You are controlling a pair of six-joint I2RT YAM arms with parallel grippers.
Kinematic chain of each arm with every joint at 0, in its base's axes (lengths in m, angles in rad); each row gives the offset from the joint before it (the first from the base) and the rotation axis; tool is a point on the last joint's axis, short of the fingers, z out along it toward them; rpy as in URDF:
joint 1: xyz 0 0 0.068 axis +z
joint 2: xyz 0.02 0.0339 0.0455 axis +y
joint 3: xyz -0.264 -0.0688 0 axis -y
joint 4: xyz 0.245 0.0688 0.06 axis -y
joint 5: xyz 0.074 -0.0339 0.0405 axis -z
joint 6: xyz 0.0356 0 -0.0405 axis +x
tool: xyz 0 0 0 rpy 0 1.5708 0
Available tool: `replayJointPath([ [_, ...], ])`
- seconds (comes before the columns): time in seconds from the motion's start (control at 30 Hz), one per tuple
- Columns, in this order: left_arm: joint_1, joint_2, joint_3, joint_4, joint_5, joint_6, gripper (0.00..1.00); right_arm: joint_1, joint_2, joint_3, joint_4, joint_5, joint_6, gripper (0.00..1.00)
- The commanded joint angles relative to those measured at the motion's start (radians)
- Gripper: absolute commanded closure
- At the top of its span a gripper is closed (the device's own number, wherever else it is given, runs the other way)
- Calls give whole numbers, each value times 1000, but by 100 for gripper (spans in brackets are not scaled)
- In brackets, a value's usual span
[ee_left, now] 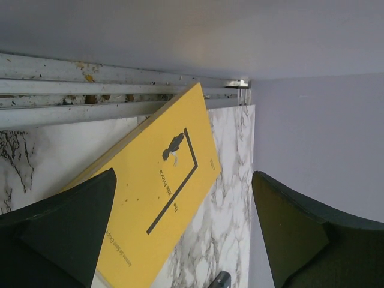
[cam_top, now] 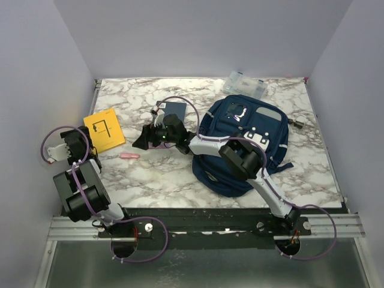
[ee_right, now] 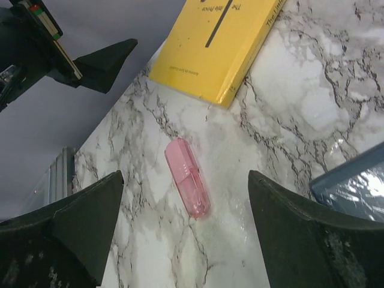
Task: Pack the student bag
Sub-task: Adjust the book at the center of the board.
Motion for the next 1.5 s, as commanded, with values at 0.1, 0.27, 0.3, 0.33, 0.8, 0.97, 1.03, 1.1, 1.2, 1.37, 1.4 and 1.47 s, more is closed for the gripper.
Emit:
replayJointPath([
  [0.1, 8, 82, -64, 151, -110, -219, 4, -9, -144, -115, 12, -38, -1, 13],
  [0.27, 5, 159, -112, 232, -92, -330, 6, -8, -221, -167, -48, -42, -58, 14],
  [0.3, 1, 169, -116, 261, -81, -332, 8, -9, -240, -181, -53, -33, -70, 14],
  [0.33, -3, 181, -109, 261, -64, -335, 9, -9, -253, -192, -59, -25, -84, 14],
  [0.8, -123, 224, -48, 337, 105, -250, 27, -41, -220, -169, -95, 37, -64, 14],
  [0.97, -159, 239, -14, 332, 196, -223, 39, -61, -175, -100, -141, 58, -49, 14],
  [1.03, -180, 207, -14, 323, 186, -181, 42, -72, -175, -104, -134, 61, -32, 14],
  [1.1, -208, 155, -6, 257, 147, -119, 42, -82, -176, -109, -130, 67, -15, 14],
  [1.2, -264, 89, 70, 69, 82, 13, 38, -99, -181, -132, -107, 69, 18, 14],
  [1.37, -281, 67, 199, -62, 88, 243, 32, -125, -173, -142, -96, 57, 42, 14],
  [1.4, -278, 77, 254, -128, 96, 294, 31, -127, -173, -142, -97, 54, 41, 14],
  [1.47, -277, 105, 368, -255, 112, 405, 28, -129, -173, -147, -91, 48, 32, 14],
])
